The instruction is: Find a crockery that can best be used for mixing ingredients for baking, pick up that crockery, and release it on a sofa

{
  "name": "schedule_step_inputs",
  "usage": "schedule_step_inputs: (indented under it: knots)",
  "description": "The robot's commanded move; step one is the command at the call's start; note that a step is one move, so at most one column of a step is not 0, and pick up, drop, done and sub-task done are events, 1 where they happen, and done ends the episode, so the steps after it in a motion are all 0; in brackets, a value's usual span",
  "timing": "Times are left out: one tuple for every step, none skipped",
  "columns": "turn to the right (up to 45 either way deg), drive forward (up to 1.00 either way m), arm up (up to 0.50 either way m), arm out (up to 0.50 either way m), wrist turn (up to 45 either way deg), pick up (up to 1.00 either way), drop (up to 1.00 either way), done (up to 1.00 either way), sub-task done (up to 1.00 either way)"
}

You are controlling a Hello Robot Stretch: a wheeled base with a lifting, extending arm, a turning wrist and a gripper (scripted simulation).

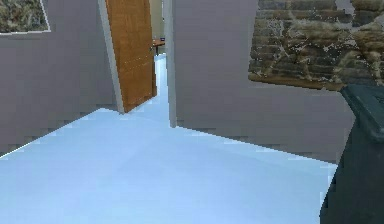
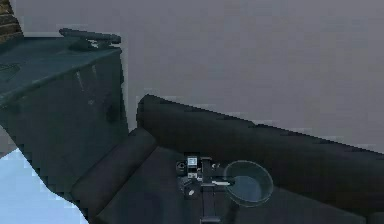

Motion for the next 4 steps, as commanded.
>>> schedule_step_inputs:
  knots:
    - [0.0,0.00,0.00,0.00,0.0,0.00,1.00,0.00,0.00]
    - [0.0,0.00,0.10,0.00,0.0,0.00,0.00,0.00,0.00]
    - [0.0,0.00,0.00,-0.08,0.0,0.00,0.00,0.00,0.00]
    - [0.0,0.00,0.00,0.00,0.0,0.00,0.00,1.00,0.00]
